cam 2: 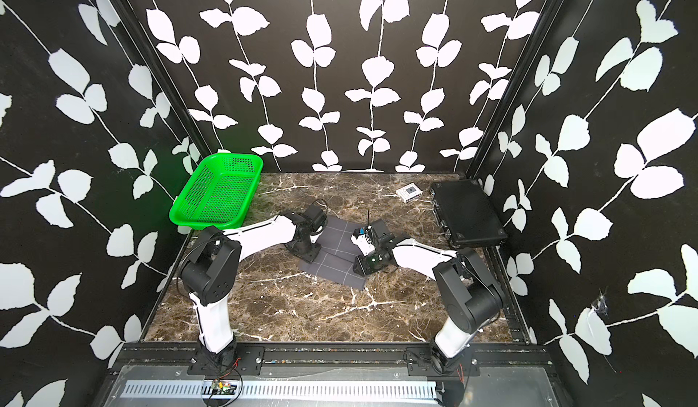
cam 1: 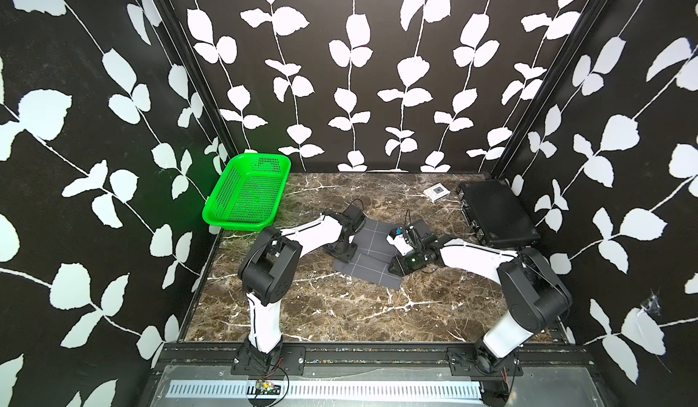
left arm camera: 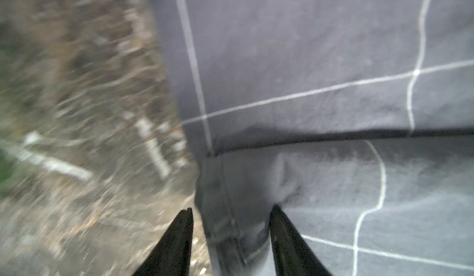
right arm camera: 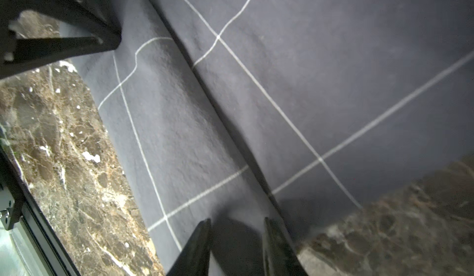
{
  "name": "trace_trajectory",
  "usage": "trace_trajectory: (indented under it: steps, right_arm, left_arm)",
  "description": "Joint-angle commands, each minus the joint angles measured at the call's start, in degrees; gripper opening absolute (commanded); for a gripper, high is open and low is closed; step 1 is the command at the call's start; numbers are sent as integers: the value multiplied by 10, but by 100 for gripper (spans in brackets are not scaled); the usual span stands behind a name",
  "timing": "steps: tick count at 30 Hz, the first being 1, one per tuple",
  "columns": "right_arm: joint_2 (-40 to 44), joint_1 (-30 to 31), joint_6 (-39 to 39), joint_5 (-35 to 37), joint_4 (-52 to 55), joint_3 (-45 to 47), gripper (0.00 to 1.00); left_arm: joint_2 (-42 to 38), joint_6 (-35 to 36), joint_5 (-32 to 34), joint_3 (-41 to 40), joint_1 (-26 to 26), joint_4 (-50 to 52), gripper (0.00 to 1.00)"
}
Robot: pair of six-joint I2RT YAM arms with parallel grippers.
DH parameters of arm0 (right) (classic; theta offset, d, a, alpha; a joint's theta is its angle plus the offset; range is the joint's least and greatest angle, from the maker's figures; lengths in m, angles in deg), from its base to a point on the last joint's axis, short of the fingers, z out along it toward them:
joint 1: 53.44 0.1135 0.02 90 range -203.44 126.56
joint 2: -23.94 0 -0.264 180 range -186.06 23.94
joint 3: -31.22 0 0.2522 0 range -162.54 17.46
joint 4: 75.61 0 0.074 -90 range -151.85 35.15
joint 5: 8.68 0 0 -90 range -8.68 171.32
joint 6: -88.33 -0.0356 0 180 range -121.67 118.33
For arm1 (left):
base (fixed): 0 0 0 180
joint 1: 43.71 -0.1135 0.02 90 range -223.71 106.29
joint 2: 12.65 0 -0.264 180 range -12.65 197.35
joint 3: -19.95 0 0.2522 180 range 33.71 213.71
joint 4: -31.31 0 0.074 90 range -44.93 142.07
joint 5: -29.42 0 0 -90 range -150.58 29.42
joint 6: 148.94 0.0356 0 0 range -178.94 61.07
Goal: Roll up the pillowcase
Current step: Roll the pillowcase at the center of the board.
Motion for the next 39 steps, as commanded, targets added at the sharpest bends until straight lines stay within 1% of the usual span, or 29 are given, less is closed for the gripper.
trace_trajectory:
  steps: [1,6,7,10,12,15,18,20,23,28,30,35,39]
  right_arm:
    - [15,-1,-11,-4,-30,21,39]
    - [61,-1,-4,0,-36,24,44]
    - [69,-1,-3,5,-36,26,45]
    - [97,-2,2,31,-34,34,52]
    - [116,-3,3,55,-30,41,55]
    - [136,-11,5,74,-25,45,58]
    - [152,-16,4,89,-23,51,59]
    - [162,-19,5,96,-20,55,60]
    - [176,-26,8,104,-16,62,60]
    - [185,-32,6,108,-13,68,61]
    - [184,-32,6,109,-13,67,61]
    - [180,-33,8,105,-12,65,61]
    - [181,-34,8,106,-13,66,61]
  left_arm:
    - [-57,-116,37,23,-5,82,51]
    - [-114,-315,18,-5,35,92,54]
    - [-125,-356,7,-23,56,80,54]
    - [-172,-514,-23,-97,85,-1,56]
    - [-196,-616,-20,-143,104,-46,56]
    - [-208,-722,3,-183,130,-113,57]
    - [-202,-801,3,-243,141,-232,57]
    - [-186,-827,3,-258,145,-262,57]
    - [-169,-840,9,-280,146,-316,56]
    - [-146,-849,-6,-297,146,-350,54]
    - [-145,-854,-1,-307,146,-360,53]
    - [-162,-859,22,-321,145,-364,51]
    - [-209,-835,53,-302,147,-312,53]
